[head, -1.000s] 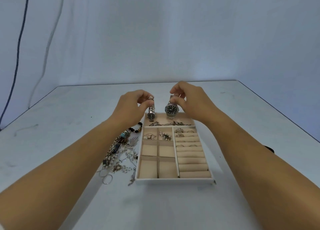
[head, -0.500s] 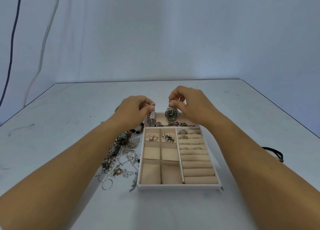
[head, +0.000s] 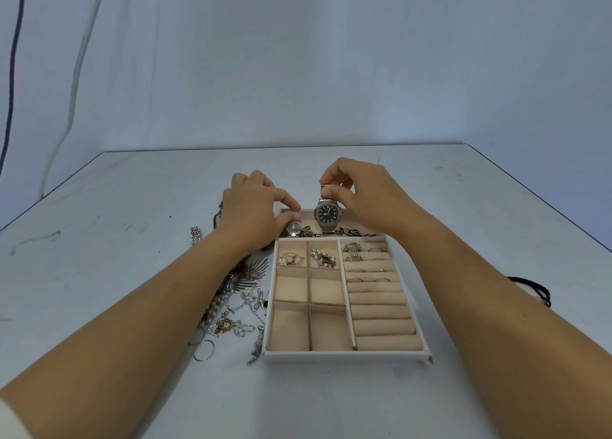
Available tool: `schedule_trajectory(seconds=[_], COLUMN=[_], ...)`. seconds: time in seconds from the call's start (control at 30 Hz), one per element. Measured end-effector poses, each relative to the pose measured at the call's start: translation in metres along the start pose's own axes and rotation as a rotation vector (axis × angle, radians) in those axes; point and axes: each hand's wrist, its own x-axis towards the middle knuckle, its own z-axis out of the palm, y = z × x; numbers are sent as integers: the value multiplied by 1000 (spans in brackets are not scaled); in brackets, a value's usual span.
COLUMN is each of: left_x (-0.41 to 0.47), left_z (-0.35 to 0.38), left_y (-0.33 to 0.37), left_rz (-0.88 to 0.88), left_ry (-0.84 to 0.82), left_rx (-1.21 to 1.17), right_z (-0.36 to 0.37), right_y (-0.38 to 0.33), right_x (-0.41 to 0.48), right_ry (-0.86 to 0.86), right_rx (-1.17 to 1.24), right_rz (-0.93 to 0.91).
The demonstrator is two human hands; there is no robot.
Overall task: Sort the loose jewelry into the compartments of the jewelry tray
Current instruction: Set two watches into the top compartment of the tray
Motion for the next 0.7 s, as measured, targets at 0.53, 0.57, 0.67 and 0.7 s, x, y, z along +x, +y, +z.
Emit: schedule_trajectory(seconds=[0.53, 0.57, 0.67, 0.7], left_x=[-59, -62, -67, -67], left_z=[-27, -26, -20, -18], left_y=[-14, -15, -17, -17], left_rz=[65, 90, 139, 145], left_ry=[-303, -290, -243, -230], left_rx=[-12, -6, -1, 2], right_z=[0, -1, -1, -1], right_y=[-7, -7, -8, -9], right_x=[-2, -2, -1, -1], right_ry=[-26, -25, -29, -36], right_rx=[40, 48, 64, 68], right_rz=[-11, -10, -5, 1])
